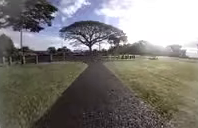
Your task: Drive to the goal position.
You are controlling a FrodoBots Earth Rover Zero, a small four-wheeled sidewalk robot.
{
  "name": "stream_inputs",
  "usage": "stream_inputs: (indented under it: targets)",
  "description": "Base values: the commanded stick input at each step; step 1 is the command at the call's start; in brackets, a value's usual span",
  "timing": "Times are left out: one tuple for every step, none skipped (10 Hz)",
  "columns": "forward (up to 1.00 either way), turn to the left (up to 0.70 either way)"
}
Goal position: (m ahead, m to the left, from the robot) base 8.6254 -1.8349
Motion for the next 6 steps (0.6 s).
stream_inputs:
  targets:
    - [0.45,0.0]
    - [0.45,0.0]
    - [0.45,0.0]
    - [0.45,0.0]
    - [0.45,0.0]
    - [0.45,0.0]
